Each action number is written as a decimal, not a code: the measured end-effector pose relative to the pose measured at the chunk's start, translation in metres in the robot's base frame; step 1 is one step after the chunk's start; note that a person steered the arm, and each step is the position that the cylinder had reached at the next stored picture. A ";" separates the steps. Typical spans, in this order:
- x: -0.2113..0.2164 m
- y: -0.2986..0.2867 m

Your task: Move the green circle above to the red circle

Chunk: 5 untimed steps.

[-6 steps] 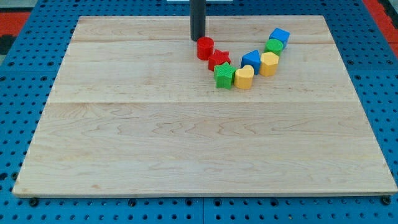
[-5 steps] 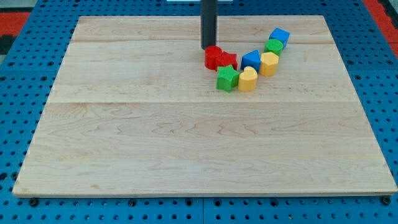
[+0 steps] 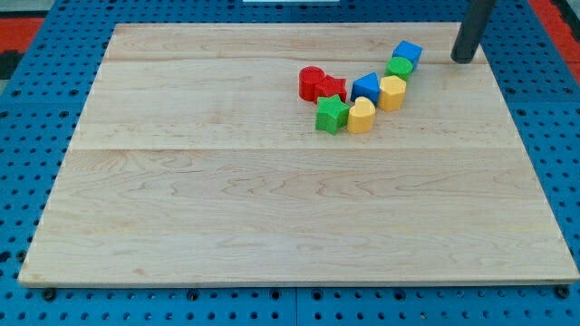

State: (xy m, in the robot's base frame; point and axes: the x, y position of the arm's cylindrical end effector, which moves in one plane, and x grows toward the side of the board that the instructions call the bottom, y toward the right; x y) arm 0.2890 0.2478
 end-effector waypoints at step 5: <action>-0.011 -0.130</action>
